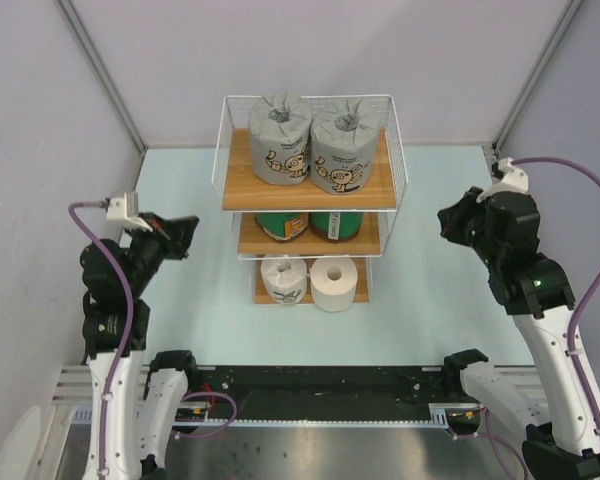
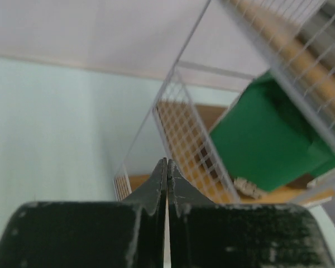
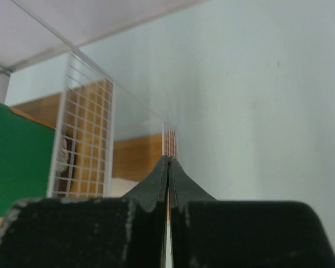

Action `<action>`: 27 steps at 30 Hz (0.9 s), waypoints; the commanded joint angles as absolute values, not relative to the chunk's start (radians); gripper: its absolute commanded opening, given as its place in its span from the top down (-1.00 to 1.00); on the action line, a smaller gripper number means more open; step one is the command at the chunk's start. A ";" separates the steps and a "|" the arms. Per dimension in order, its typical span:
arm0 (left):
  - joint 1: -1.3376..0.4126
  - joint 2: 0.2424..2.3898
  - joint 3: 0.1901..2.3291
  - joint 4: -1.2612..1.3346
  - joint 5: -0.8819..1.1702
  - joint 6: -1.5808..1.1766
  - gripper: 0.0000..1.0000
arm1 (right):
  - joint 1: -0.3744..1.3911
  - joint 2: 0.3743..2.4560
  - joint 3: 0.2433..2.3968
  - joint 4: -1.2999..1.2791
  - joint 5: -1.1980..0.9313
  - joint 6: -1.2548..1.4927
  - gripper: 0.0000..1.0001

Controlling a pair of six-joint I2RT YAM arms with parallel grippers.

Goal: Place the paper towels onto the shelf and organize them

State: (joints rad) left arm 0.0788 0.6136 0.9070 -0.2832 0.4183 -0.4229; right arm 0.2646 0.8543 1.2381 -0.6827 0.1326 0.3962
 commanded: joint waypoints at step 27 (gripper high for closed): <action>0.017 0.738 0.449 0.067 0.607 -0.730 0.99 | 0.083 0.986 0.854 -0.436 -0.488 0.609 1.00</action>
State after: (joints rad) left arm 0.0196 0.6147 0.4587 -0.1642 0.4942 -0.6590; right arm 0.1448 0.9222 0.8486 -0.5728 -0.3035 0.6334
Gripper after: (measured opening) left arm 0.005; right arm 0.007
